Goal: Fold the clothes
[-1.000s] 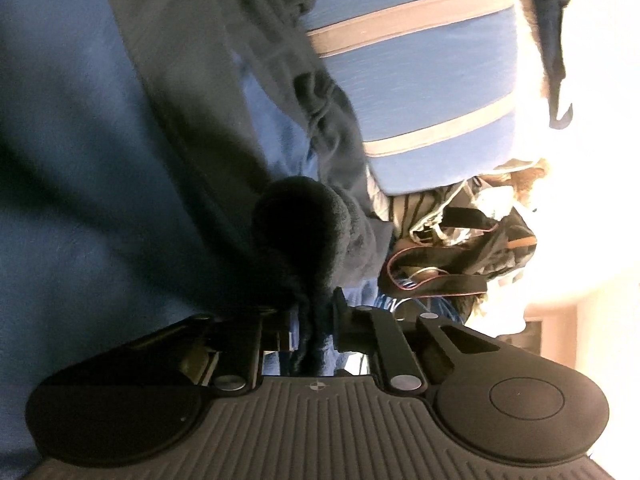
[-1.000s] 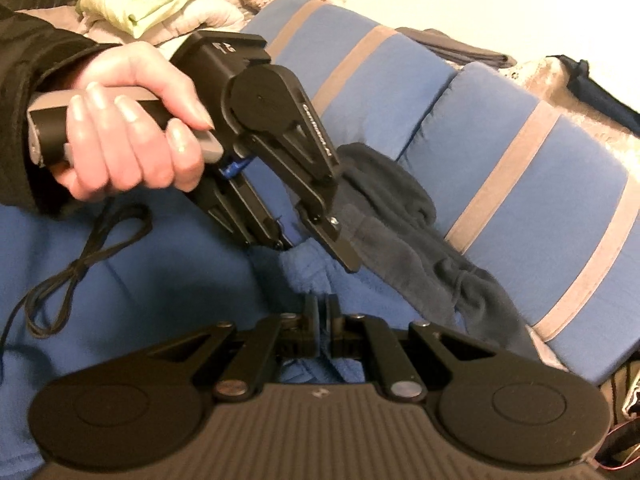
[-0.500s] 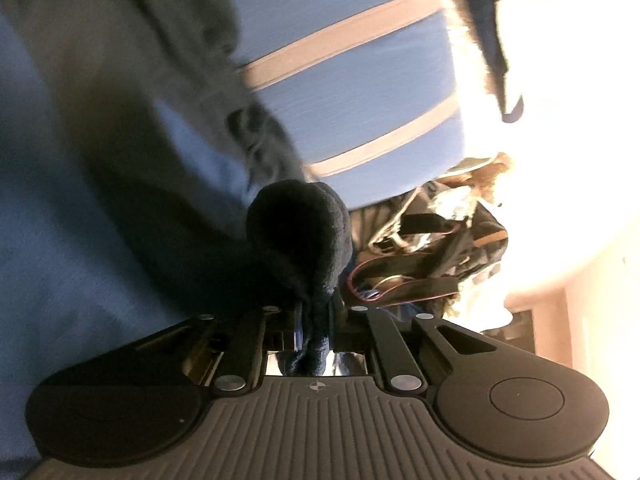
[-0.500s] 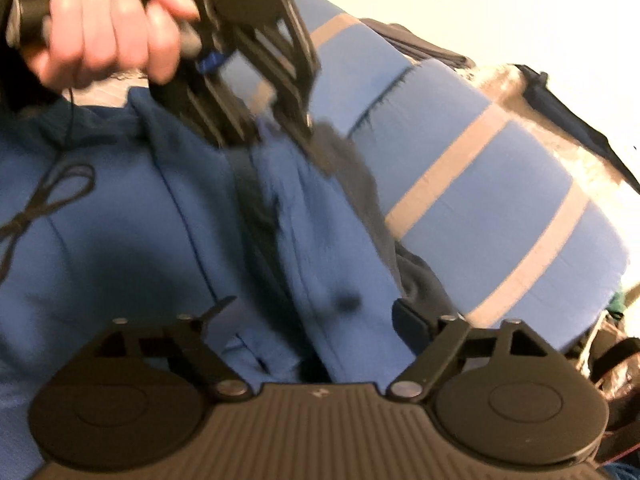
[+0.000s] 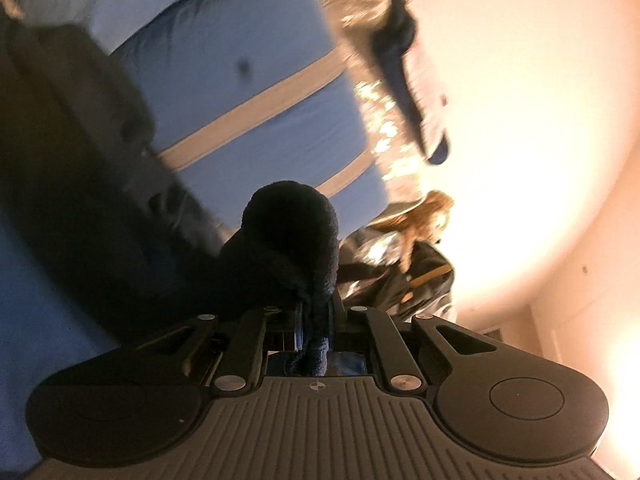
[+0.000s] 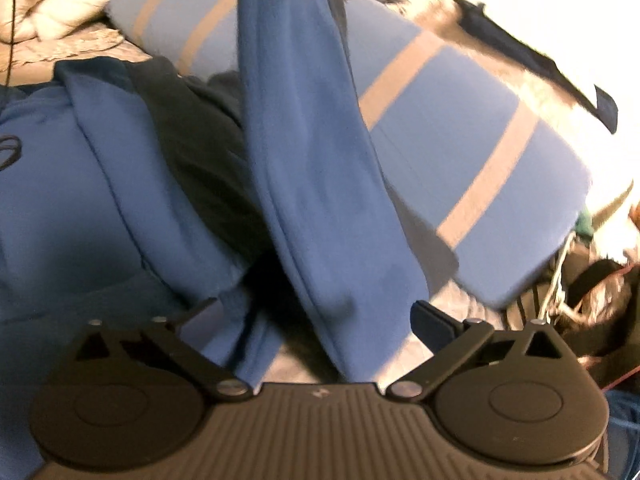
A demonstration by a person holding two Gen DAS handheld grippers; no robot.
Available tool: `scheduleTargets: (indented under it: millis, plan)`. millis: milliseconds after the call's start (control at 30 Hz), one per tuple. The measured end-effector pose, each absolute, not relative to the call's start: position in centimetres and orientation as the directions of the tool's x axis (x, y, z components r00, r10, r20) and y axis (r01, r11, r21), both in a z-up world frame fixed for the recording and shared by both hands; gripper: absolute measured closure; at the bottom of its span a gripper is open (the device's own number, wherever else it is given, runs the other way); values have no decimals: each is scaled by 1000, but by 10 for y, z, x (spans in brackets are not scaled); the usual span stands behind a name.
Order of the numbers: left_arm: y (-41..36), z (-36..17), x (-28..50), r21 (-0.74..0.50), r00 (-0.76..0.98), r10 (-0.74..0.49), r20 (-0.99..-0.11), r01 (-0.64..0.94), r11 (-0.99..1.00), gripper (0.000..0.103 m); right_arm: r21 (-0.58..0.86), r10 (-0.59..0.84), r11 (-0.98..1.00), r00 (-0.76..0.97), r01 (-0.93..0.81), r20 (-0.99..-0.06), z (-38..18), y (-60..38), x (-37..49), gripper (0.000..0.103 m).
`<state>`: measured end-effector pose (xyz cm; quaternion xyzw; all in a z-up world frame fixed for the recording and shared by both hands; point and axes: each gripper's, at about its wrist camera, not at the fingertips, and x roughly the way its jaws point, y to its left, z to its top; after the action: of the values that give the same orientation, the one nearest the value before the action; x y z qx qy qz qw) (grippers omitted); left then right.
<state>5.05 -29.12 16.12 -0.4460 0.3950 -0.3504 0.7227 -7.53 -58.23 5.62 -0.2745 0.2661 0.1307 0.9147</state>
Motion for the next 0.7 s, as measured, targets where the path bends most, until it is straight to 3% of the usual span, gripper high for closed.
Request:
scheduleTargets:
  millis: [700]
  plan:
    - [-251,257,65,-943,587,-807,-66,228,243,93,-320,76,885,785,-337,-615,54,-604,-57,0]
